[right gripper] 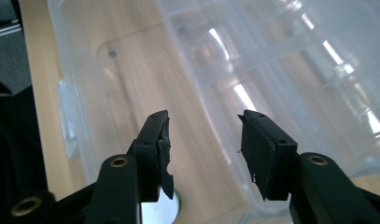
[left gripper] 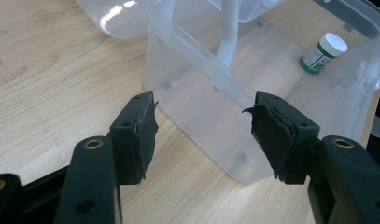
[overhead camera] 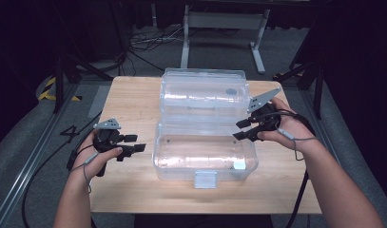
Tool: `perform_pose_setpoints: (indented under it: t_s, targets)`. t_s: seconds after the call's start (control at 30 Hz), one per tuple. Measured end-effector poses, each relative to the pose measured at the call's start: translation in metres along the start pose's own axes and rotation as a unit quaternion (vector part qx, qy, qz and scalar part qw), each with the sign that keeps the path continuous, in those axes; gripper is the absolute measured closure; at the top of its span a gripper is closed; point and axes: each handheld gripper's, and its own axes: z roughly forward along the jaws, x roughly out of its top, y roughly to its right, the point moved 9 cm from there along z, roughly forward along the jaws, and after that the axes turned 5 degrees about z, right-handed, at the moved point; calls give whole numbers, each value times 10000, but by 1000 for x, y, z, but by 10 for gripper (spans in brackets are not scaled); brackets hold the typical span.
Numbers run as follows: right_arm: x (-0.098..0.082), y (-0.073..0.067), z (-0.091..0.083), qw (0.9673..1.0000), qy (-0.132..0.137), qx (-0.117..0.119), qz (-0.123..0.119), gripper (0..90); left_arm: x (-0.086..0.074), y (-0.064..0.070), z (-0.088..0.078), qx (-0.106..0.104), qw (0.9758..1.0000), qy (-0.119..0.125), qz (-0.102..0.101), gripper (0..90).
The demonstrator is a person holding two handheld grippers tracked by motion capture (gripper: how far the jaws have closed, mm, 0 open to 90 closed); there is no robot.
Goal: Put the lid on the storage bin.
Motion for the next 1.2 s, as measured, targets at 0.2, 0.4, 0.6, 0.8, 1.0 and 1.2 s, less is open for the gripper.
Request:
perform_pose_setpoints:
  t_s: [0.2,0.4,0.6,0.8,1.0,1.2]
  targets:
    - [23,6,-1,9996,245,-115,84,536,-8,0,-6,81,9999,15,-80,408]
    - [44,15,3,9985,471,-197,179,536,-13,1,-12,111,9999,11,-86,408]
    - [62,26,9,9968,709,-230,286,537,-11,5,-13,68,9999,75,-66,408]
    - [75,39,18,9941,958,-199,462,530,-12,6,-11,45,9999,61,-68,408]
    - [83,45,28,9942,942,-214,475,535,-11,12,-9,-3,10000,34,-3,408]
    - [87,42,41,9957,812,-85,444,581,-9,15,-8,-57,10000,42,49,408]
